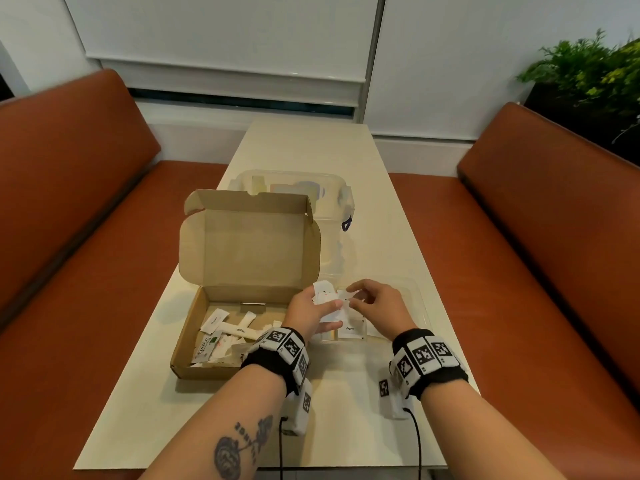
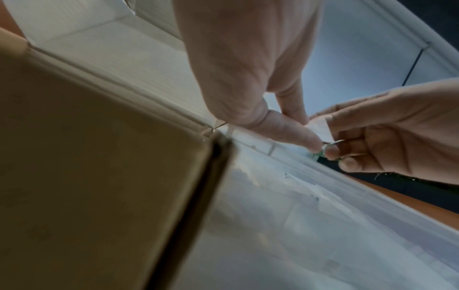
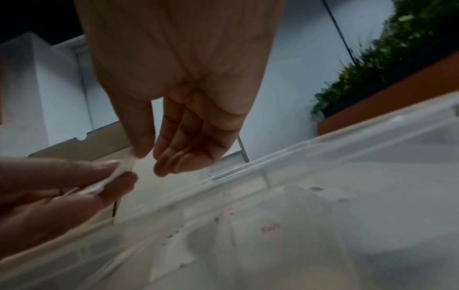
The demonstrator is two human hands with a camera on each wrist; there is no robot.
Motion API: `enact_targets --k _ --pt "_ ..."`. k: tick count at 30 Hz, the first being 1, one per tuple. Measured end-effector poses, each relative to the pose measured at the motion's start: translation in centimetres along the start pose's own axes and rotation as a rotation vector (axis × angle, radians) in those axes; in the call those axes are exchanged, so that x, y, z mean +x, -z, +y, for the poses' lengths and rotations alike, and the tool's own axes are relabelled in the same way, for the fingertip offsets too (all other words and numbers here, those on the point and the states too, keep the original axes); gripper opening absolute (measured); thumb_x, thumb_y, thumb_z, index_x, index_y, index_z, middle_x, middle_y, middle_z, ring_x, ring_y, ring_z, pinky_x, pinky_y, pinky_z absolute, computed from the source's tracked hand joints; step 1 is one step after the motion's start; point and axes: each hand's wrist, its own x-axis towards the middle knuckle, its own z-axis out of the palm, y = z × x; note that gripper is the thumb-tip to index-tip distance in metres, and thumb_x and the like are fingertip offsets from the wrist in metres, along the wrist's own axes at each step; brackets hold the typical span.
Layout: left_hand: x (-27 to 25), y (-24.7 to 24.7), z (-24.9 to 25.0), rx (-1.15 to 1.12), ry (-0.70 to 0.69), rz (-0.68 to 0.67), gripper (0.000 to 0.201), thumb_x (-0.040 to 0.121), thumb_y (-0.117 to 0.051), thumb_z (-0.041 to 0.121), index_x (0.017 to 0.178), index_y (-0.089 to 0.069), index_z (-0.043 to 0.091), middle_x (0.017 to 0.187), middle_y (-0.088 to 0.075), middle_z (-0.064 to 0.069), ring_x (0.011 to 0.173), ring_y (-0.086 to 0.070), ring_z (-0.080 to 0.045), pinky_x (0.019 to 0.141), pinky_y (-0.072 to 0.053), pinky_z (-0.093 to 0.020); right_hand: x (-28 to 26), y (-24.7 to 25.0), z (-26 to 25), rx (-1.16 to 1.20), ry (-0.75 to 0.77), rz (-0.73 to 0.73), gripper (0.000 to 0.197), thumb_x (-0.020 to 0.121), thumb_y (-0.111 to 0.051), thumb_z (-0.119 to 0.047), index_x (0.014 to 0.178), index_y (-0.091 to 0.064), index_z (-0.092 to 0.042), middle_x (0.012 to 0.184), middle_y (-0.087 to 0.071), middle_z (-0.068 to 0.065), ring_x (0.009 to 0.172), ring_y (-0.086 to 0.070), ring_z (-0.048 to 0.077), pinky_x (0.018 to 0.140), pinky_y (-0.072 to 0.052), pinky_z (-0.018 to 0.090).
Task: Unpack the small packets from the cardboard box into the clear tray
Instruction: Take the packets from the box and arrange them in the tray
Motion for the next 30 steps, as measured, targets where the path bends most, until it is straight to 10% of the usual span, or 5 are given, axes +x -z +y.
enact_targets --k 10,17,30 --pt "0.0 0.4 0.0 -0.019 0.013 0.025 0.015 0.089 -0.065 0.012 0.104 -0.063 0.013 0.116 -0.061 -0.015 0.107 -0.062 -0.032 0.06 -0.06 -0.03 -0.3 -0.1 -0.1 0.169 -0.1 -0.081 0.008 0.078 -0.072 -0.003 0.076 -0.066 -0.009 0.063 -0.059 0.005 0.057 -0.054 0.013 0.057 -0.049 0.018" --pt "0.1 0.6 0.1 -0.027 0.041 0.01 0.01 0.099 -0.048 0.011 0.104 -0.056 0.012 0.087 -0.067 -0.014 0.073 -0.069 -0.024 0.054 -0.058 -0.027 0.1 2.3 1.2 0.034 -0.127 0.059 0.016 0.08 -0.063 -0.001 0.071 -0.059 -0.013 0.065 -0.063 0.006 0.055 -0.058 0.014 0.056 -0.051 0.022" --pt "0.1 0.5 0.3 -0.042 0.039 0.011 0.011 0.099 -0.047 0.007 0.098 -0.056 0.012 0.088 -0.065 -0.018 0.073 -0.067 -0.026 0.051 -0.057 -0.027 -0.5 2.3 3.9 -0.458 -0.178 -0.028 0.017 0.08 -0.055 -0.003 0.072 -0.059 -0.018 0.069 -0.058 -0.004 0.067 -0.054 0.015 0.054 -0.038 0.018"
